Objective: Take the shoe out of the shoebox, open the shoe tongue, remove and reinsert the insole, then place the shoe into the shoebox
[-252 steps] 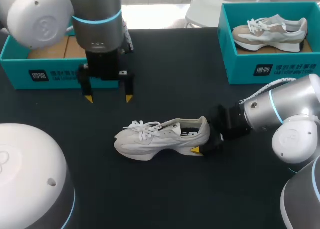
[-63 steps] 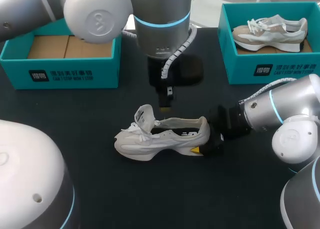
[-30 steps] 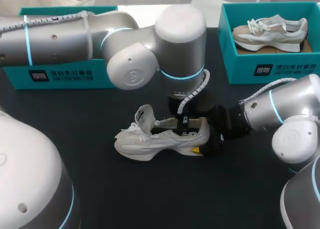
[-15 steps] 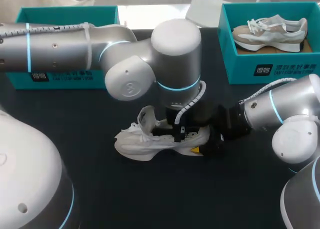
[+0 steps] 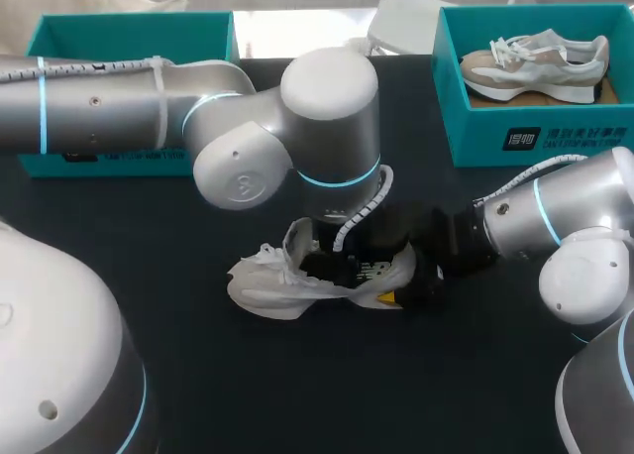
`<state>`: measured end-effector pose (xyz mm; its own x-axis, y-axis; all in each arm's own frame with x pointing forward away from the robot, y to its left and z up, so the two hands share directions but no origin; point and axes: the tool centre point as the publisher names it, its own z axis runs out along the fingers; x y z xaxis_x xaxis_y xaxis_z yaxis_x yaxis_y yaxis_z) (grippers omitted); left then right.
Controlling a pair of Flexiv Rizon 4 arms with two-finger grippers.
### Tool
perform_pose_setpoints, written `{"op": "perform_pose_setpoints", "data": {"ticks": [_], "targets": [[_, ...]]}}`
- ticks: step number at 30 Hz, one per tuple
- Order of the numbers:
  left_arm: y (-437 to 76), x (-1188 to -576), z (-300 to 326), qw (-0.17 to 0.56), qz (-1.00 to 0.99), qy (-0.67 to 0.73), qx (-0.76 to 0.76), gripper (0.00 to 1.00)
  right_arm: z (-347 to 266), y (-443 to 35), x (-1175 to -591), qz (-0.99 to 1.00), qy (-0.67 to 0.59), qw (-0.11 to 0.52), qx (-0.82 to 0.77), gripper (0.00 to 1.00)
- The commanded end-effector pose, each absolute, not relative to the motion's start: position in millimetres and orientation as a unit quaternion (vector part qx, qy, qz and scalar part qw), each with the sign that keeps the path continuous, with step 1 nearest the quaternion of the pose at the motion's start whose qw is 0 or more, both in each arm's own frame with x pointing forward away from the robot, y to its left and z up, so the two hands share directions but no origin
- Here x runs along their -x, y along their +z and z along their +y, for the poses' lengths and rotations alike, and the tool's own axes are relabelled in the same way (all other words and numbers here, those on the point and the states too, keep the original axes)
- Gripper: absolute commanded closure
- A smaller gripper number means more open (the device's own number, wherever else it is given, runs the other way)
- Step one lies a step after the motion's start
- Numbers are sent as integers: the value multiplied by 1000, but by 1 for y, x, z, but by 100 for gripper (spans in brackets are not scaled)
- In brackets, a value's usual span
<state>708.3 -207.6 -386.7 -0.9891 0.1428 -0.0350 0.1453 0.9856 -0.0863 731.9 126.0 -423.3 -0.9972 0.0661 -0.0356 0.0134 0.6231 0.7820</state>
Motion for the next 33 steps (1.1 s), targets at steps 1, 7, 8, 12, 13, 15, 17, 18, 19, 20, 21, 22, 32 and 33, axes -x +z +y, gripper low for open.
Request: {"op": "perform_pose_setpoints", "data": {"ticks": [1,7,8,12,13,15,17,18,19,20,21,22,32,33], "targets": [[-401,-705,-209,28,996,-43,-74,53,125,-426,-733,901,431,30,-23,100],[-415,-714,-211,35,995,-36,-86,76,125,-426,-733,901,431,30,-23,100],[-416,-715,-211,36,995,-35,-87,82,125,-426,-733,901,431,30,-23,100],[-417,-719,-211,39,995,-34,-85,100,125,-426,-733,901,431,30,-23,100],[-415,-719,-210,39,995,-34,-84,100,125,-426,-733,901,431,30,-23,100],[-407,-719,-206,35,996,-40,-74,100,125,-426,-733,901,431,30,-23,100],[-397,-719,-201,30,996,-46,-68,100,125,-426,-733,901,431,30,-23,100],[-391,-720,-199,24,996,-47,-65,100,125,-426,-733,901,431,30,-23,100],[-386,-720,-197,19,997,-49,-62,100,125,-426,-733,901,431,30,-23,100],[-382,-721,-195,5,997,-48,-62,100,125,-426,-733,901,431,30,-23,100],[-377,-720,-193,-1,997,-51,-62,100,125,-426,-733,901,431,30,-23,100],[-374,-720,-192,-3,997,-52,-58,100,125,-426,-733,901,431,30,-23,100],[-344,-721,-183,-50,995,-75,-48,100,125,-426,-733,901,431,30,-23,100],[-341,-721,-183,-56,994,-79,-48,100,125,-426,-733,901,431,30,-23,100]]}}
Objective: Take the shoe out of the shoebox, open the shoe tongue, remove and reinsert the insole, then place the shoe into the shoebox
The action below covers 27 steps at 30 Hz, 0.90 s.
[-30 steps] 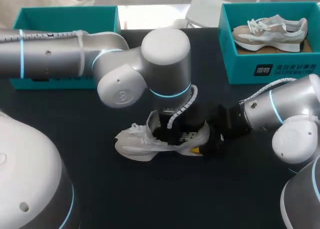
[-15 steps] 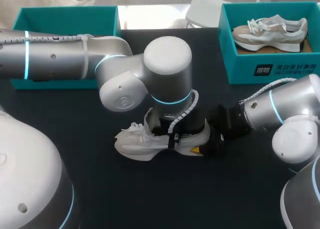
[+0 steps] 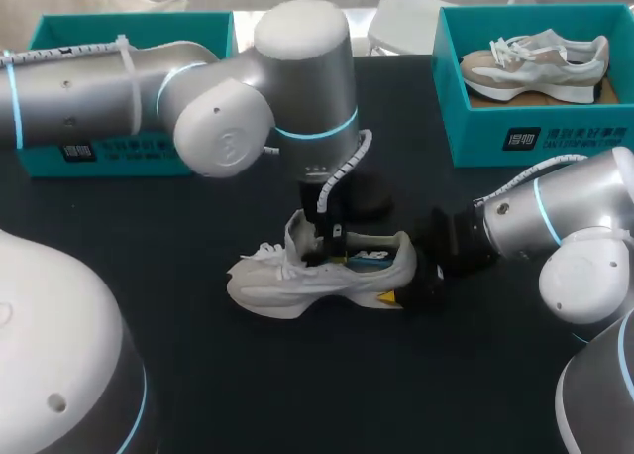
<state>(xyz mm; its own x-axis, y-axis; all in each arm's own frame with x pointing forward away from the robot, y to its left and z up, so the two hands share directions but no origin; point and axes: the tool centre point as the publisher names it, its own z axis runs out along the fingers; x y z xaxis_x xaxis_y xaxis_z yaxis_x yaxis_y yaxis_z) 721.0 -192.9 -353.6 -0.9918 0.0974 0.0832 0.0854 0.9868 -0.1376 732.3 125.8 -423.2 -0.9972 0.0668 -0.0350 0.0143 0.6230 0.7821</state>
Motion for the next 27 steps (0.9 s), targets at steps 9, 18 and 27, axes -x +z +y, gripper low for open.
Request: {"op": "perform_pose_setpoints", "data": {"ticks": [9,18,27], "targets": [[-328,-719,-177,79,-992,92,45,100,125,-426,-733,901,431,30,-23,100],[-317,-718,-176,91,-987,125,32,100,125,-426,-733,901,431,30,-23,100],[-302,-703,-215,100,-980,160,56,100,125,-426,-733,901,431,30,-23,100]]}}
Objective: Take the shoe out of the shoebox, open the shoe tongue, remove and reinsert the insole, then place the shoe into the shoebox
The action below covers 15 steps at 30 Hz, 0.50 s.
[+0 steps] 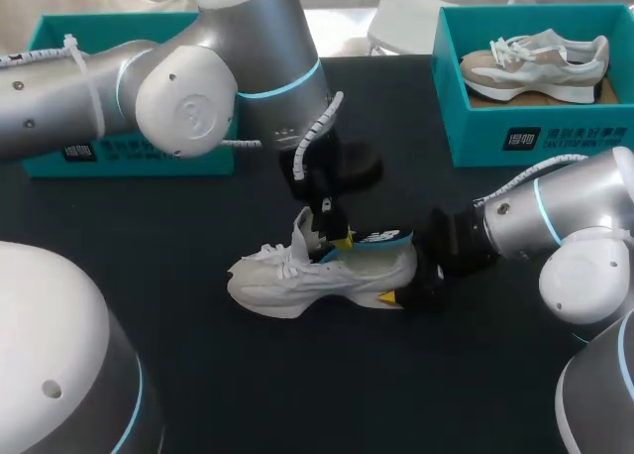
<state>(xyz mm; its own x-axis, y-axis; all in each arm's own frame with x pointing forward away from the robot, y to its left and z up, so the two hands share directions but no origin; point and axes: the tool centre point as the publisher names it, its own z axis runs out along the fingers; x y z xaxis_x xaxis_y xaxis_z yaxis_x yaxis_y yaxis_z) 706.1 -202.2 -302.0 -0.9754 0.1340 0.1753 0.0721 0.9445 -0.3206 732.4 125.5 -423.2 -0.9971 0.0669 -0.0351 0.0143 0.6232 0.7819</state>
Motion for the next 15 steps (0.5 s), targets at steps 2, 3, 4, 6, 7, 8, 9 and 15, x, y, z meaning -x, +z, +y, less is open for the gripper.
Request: {"op": "perform_pose_setpoints", "data": {"ticks": [2,3,4,6,7,8,9,15], "targets": [[-300,-701,-222,101,-979,166,59,100,125,-426,-733,901,431,30,-23,100],[-299,-700,-225,100,-978,172,60,100,125,-426,-733,901,431,30,-23,100],[-298,-699,-228,100,-978,175,61,100,125,-426,-733,901,431,30,-23,100],[-299,-697,-231,97,-977,178,62,100,125,-426,-733,901,431,30,-23,100],[-300,-698,-232,97,-977,181,63,100,125,-426,-733,901,431,30,-23,100],[-300,-698,-232,96,-976,184,66,100,125,-426,-733,901,431,30,-23,100],[-301,-698,-233,94,-976,182,66,100,125,-426,-733,901,431,30,-23,100],[-299,-692,-223,38,-974,208,77,57,125,-426,-733,901,431,30,-23,100]]}}
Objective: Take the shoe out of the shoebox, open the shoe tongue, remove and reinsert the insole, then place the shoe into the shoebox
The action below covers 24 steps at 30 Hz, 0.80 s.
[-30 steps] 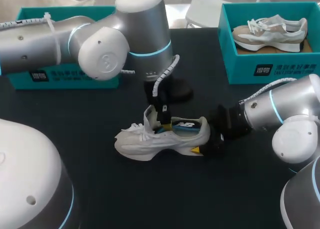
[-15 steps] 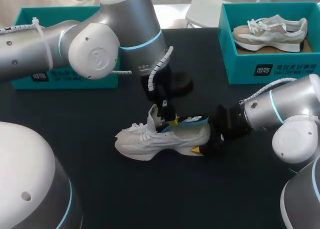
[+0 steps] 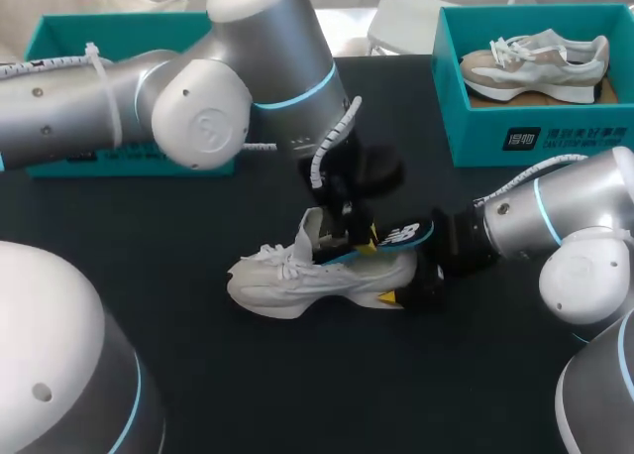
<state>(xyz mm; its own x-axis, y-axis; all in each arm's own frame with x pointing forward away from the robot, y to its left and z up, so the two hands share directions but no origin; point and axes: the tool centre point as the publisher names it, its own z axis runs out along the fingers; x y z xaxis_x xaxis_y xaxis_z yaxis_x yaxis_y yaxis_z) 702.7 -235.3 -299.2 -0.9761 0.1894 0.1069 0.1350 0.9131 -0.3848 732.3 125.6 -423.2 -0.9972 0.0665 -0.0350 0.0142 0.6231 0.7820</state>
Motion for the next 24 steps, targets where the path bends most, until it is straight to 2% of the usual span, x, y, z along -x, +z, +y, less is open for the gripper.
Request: {"op": "perform_pose_setpoints", "data": {"ticks": [1,2,3,6,16,19,20,22,24], "targets": [[-299,-691,-221,21,-975,211,70,54,125,-426,-733,901,431,30,-23,100],[-298,-690,-220,14,-975,212,66,44,125,-426,-733,901,431,30,-23,100],[-298,-689,-220,7,-973,222,66,39,125,-426,-733,901,431,30,-23,100],[-298,-688,-219,-20,-970,234,57,48,125,-426,-733,901,431,30,-23,100],[-302,-691,-226,-120,-954,273,30,38,125,-426,-733,901,431,30,-23,100],[-304,-693,-232,-145,-949,280,23,39,125,-426,-733,901,431,30,-23,100],[-304,-695,-234,-149,-947,282,20,41,125,-426,-733,901,431,30,-23,100],[-306,-698,-238,-147,-947,286,18,53,125,-426,-733,901,431,30,-23,100],[-307,-701,-241,-147,-946,288,14,53,125,-426,-733,901,431,30,-23,100]]}}
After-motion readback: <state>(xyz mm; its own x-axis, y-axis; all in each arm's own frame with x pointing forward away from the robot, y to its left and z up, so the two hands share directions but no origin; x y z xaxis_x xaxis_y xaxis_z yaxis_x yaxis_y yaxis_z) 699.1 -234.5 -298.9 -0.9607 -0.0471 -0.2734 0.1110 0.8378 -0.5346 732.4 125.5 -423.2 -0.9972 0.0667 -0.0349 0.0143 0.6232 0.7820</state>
